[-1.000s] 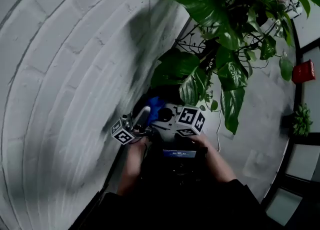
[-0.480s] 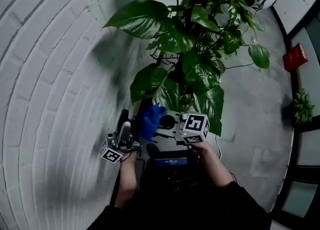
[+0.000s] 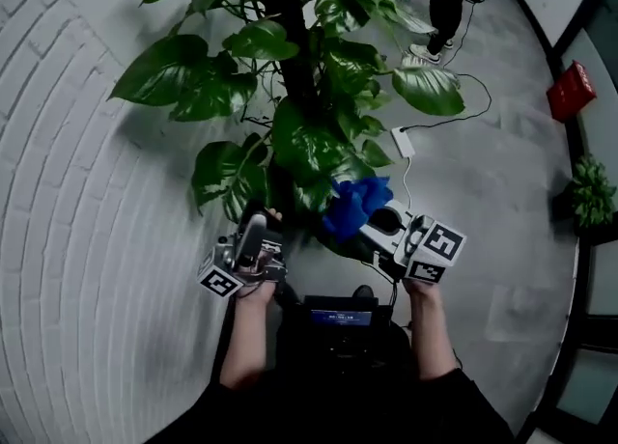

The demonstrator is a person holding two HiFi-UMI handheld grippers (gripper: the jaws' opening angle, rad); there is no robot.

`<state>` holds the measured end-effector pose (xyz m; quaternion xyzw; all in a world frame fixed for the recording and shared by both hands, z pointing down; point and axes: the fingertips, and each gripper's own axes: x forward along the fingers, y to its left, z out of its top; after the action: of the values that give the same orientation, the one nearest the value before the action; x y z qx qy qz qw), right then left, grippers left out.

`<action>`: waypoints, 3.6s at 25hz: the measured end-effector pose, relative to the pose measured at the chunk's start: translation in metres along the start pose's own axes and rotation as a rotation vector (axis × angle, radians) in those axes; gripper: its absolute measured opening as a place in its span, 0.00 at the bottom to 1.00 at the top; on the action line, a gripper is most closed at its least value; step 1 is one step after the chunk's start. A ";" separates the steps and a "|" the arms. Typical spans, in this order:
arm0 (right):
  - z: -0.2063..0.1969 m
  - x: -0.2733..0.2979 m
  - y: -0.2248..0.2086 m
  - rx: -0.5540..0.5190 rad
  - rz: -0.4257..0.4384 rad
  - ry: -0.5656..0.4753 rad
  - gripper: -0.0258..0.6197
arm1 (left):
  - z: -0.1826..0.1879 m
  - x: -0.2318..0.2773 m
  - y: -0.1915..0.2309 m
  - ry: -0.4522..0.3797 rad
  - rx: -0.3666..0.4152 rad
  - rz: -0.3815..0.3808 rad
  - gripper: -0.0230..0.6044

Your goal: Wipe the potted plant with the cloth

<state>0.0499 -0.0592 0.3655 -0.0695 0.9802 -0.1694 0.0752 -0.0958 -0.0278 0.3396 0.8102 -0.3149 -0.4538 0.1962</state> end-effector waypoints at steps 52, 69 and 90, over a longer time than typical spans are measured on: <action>0.201 -0.089 -0.301 -0.349 -0.016 0.197 0.21 | -0.232 0.311 0.105 -0.060 -0.142 0.010 0.20; 0.122 -0.146 -0.252 -0.335 0.111 0.343 0.21 | -0.222 0.301 0.104 -0.126 -0.228 -0.068 0.17; 0.160 -0.220 -0.233 -0.249 0.164 0.165 0.21 | -0.213 0.299 0.100 -0.123 -0.207 -0.059 0.14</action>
<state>0.3188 -0.2927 0.3235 0.0160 0.9988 -0.0453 -0.0009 0.1708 -0.2997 0.3263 0.7651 -0.2539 -0.5382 0.2459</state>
